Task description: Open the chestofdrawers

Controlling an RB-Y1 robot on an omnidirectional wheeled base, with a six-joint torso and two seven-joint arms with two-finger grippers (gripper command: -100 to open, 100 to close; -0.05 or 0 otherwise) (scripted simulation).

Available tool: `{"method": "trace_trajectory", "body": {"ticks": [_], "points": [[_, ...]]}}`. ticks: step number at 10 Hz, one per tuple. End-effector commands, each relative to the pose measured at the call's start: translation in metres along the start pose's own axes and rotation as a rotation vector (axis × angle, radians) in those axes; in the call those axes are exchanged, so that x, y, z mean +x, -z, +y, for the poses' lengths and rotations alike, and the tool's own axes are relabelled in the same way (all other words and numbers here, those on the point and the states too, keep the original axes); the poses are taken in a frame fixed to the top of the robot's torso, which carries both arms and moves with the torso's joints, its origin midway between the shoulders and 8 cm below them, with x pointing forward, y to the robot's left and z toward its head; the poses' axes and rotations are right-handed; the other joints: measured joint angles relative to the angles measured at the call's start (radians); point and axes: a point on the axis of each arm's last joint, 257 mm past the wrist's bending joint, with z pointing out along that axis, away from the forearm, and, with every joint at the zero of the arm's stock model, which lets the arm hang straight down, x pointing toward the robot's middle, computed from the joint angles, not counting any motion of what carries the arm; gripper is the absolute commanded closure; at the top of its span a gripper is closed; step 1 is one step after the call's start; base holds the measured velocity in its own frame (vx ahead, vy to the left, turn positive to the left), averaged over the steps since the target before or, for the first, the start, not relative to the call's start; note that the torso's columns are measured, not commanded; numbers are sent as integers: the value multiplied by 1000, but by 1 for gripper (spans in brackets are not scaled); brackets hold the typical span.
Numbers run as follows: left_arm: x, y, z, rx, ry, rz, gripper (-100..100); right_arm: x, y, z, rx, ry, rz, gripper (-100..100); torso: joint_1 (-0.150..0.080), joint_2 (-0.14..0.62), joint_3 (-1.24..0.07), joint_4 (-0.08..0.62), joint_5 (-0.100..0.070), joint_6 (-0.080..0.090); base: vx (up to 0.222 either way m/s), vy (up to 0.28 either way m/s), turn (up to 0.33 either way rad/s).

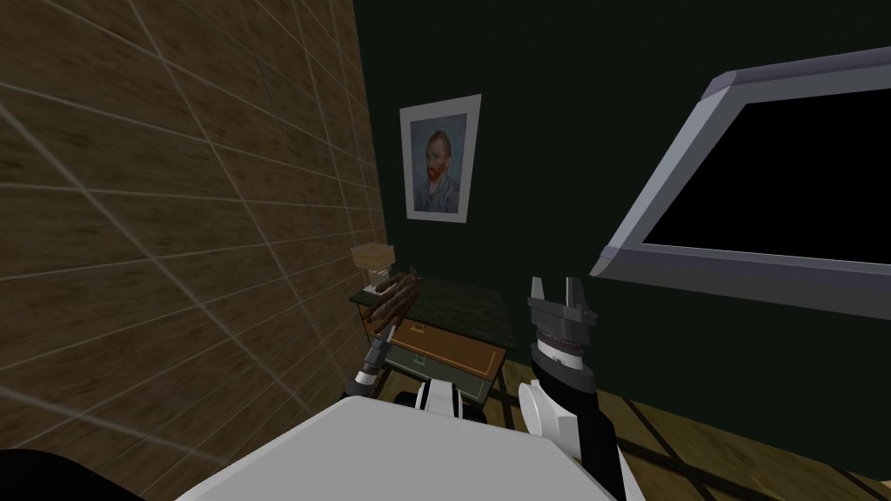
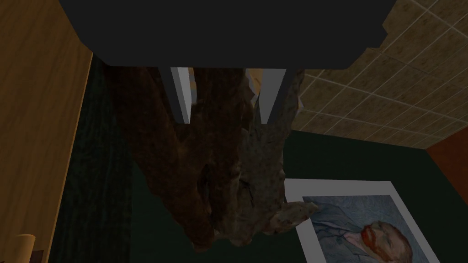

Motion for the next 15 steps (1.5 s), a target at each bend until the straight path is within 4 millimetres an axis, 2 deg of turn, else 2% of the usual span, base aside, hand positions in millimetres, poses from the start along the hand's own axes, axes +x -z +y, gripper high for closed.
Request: {"method": "trace_trajectory", "body": {"ticks": [1,9,12,15], "points": [[4,11,18,-42,1,5,-100,0,0,0,0,0,0,0,0,0,0,1,-1,0,21,-9,-26],[23,43,48,-109,15,18,-100,0,0,0,0,0,0,0,-4,-2,-1,0,0,3,26,0,-21],[34,56,57,-133,28,20,-100,0,0,0,0,0,0,0,-7,19,9,7,-5,-4,26,8,-54],[54,69,66,-158,59,14,-100,0,0,0,0,0,0,0,-8,24,11,8,-6,-5,6,8,-23]]}}
